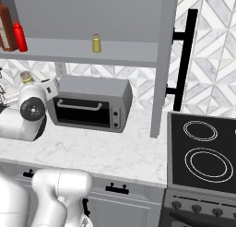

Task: Put the shaker and condiment bottle from the counter next to their counterparts in the cabinet.

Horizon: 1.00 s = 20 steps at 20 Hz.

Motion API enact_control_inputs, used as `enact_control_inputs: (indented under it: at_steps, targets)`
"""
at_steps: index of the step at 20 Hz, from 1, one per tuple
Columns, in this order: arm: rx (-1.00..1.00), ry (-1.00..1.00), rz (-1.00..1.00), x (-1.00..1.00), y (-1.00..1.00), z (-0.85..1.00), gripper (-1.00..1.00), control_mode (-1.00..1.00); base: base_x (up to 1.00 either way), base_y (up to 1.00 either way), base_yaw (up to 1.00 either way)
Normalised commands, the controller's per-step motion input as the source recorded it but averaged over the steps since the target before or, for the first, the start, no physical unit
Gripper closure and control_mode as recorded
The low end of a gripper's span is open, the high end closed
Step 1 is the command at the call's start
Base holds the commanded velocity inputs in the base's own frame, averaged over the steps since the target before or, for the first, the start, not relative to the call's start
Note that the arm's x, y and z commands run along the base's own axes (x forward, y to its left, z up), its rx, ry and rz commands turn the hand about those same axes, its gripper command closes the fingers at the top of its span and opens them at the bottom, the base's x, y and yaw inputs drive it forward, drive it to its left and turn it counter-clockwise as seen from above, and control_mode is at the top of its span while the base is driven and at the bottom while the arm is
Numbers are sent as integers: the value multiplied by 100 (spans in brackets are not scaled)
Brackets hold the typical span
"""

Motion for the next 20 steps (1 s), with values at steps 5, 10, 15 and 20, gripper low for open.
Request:
enact_control_inputs:
  at_steps: [5,10,15,20]
  targets:
    - [2,-1,-14,0,-34,48,100,-100,0,0,0]
    - [1,0,-16,0,-22,33,100,-100,0,0,0]
    - [1,0,-19,0,-14,32,100,-100,0,0,0]
    - [3,0,-21,0,-14,38,100,-100,0,0,0]
